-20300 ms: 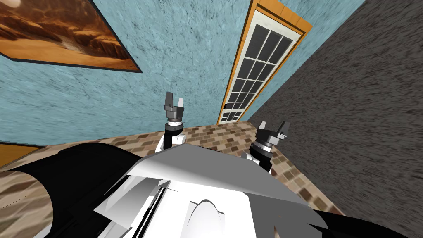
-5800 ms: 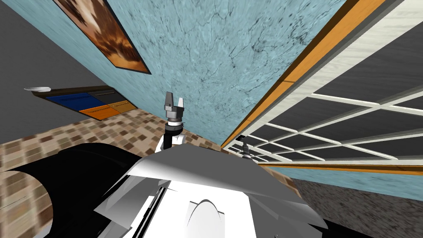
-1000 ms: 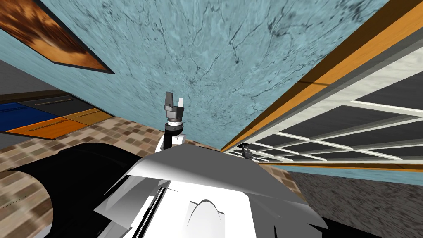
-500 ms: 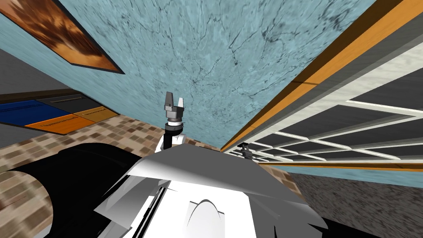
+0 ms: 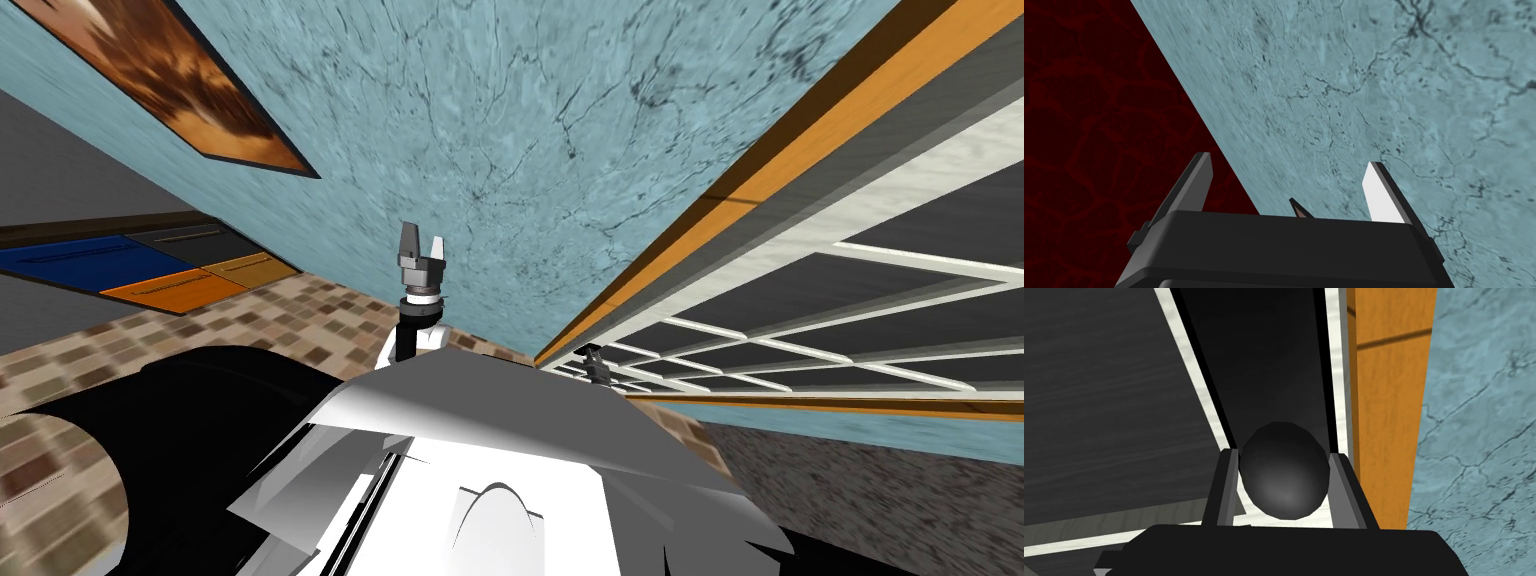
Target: Pull the door open
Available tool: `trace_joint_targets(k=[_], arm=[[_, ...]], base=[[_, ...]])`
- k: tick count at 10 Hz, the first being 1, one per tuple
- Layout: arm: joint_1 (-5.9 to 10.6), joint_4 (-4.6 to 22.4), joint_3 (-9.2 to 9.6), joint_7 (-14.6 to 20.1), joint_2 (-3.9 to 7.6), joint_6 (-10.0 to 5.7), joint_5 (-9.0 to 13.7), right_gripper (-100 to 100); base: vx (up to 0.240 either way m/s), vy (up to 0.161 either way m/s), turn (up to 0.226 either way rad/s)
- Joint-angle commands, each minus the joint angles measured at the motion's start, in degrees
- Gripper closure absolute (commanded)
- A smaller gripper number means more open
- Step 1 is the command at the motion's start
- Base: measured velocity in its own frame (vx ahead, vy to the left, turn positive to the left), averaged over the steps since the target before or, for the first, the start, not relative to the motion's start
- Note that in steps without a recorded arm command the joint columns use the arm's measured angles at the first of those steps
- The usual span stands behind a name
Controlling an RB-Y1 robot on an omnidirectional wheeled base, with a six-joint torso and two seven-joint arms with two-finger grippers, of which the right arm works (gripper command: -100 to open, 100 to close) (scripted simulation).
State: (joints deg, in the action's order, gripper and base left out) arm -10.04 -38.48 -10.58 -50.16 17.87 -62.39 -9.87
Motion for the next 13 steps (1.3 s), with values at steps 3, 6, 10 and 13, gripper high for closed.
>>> trace_joint_targets(k=[3, 6, 10, 13], arm=[[0.46, 0.1, 0.81, 5.8, 0.04, 0.42, 2.1, 100], [0.79, 0.2, 1.34, 9.3, 0.05, 0.68, 3.3, 100], [1.32, 0.4, 2.2, 15.0, 0.05, 1.12, 5.3, 100], [1.7, 0.5, 2.81, 19.2, 0.06, 1.43, 6.7, 100]], base=[[-0.054, -0.02, 0.063], [-0.053, -0.025, 0.055], [-0.044, -0.017, 0.055], [-0.039, -0.018, 0.052]])
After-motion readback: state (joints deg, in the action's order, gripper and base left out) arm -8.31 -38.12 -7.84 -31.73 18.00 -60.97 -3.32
